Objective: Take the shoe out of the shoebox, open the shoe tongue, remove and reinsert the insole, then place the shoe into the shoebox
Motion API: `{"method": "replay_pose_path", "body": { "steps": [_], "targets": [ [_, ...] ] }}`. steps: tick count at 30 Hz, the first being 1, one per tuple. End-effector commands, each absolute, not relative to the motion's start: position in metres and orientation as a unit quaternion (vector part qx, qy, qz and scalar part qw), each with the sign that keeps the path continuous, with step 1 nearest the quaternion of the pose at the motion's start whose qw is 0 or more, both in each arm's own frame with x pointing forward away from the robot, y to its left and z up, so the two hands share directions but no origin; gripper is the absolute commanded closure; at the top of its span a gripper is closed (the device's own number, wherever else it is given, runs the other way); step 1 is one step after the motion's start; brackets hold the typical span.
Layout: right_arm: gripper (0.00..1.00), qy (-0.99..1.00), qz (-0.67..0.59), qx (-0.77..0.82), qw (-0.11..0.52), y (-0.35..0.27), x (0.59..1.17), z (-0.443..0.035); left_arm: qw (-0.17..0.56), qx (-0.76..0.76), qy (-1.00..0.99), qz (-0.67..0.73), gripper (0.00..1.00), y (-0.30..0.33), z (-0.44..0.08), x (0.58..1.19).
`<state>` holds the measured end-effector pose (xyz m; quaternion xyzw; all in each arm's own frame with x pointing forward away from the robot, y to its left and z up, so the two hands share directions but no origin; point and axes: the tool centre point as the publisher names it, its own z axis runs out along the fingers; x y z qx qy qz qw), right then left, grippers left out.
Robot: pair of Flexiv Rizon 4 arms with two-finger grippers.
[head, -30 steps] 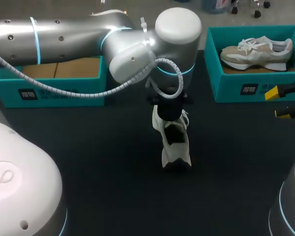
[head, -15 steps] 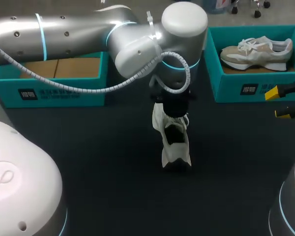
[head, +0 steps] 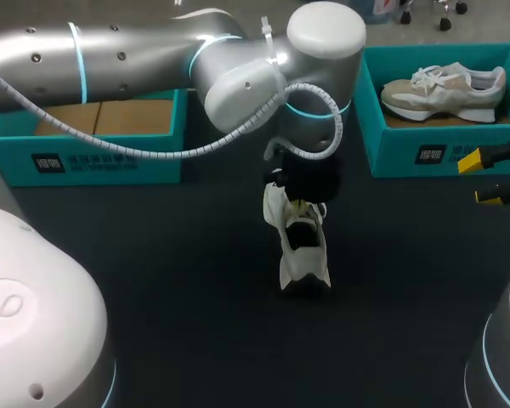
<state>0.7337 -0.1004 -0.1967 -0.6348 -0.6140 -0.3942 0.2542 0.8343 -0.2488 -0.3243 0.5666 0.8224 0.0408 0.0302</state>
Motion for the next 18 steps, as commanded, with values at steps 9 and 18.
{"method": "replay_pose_path", "body": {
  "steps": [9,18],
  "targets": [
    [0.0,-0.614,-0.393,-0.636,0.253,-0.1,0.732,-0.196,0.051,0.503,0.862,0.031,1.0,-0.245,-0.315,0.828],
    [0.0,-0.614,-0.393,-0.636,0.253,-0.1,0.732,-0.196,0.015,0.125,0.992,0.03,1.0,-0.239,-0.316,0.797]
  ]
}}
